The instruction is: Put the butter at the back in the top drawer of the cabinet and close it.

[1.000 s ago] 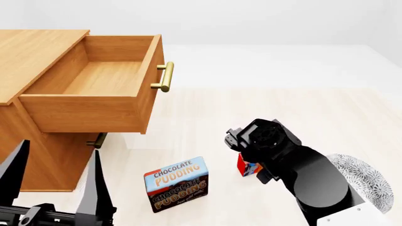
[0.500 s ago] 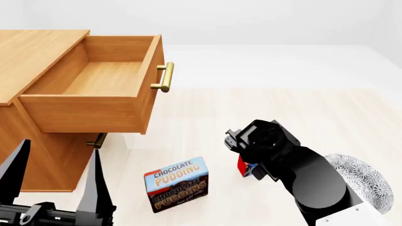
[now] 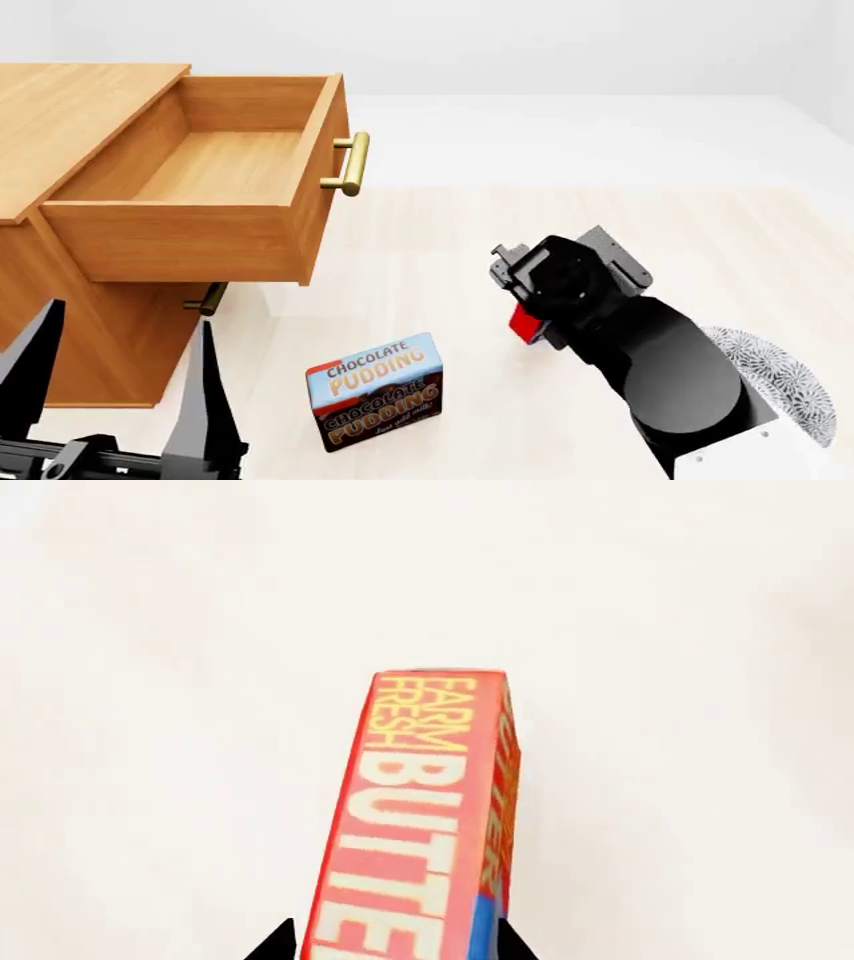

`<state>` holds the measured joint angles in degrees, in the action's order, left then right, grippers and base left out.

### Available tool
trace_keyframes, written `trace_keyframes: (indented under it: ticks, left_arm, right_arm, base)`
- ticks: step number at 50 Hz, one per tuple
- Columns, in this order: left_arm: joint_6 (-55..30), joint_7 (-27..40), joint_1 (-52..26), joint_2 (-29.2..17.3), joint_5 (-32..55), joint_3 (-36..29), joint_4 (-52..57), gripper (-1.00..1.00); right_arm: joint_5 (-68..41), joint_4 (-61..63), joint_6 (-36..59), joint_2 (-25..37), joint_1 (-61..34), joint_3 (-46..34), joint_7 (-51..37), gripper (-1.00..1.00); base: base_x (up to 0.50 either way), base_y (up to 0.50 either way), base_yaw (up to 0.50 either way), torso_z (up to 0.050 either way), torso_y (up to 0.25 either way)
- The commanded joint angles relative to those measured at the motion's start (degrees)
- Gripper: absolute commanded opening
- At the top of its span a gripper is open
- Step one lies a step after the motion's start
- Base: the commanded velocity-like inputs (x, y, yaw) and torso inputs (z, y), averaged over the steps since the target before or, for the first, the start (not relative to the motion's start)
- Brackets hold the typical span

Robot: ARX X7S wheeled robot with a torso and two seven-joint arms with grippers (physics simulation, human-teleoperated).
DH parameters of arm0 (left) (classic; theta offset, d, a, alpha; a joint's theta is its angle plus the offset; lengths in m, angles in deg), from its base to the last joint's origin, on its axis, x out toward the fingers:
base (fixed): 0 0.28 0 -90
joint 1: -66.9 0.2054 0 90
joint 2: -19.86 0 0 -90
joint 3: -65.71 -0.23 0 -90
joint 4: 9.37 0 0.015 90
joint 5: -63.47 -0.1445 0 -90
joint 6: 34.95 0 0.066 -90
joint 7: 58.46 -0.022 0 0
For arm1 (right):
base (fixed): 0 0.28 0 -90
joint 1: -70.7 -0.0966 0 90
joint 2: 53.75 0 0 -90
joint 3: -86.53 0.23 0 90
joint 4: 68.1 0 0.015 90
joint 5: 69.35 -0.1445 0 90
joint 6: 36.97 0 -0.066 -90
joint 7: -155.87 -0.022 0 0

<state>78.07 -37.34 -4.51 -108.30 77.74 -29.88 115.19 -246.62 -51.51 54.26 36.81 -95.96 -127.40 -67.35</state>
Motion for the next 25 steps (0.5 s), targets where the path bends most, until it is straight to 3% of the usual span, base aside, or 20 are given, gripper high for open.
trace_keyframes:
  ticks: [1,3,11,25]
  left_arm:
    - [0.2,0.1,1.0,-0.1,-0.4,0.0,1.0,1.0]
    - [0.3,0.1,1.0,0.0,-0.6,-0.2,1.0,1.0]
    - [-0.1,0.0,1.1,0.2,-1.2,-0.9,1.8,1.0]
    - [-2.7,0.6,0.3,0.0,-1.5,-1.1,4.0,1.0]
  right_arm:
    - [6.8,19.4,-22.2,7.4,-8.0,-1.3,7.3,-1.0]
    - [8.2,32.9,-29.4,11.3,-11.0,-1.5,5.9,-1.0]
    - [21.7,61.0,-44.9,20.1,-19.7,-6.2,9.4,-1.0]
    - [37.4,86.1,-59.2,28.6,-27.9,-9.2,7.7,-1.0]
  base:
    - [0.0,0.0,0.0,0.0,0.0]
    - [0.0,0.0,0.0,0.0,0.0]
    - [0.0,0.0,0.0,0.0,0.0]
    - [0.0,0.0,0.0,0.0,0.001]
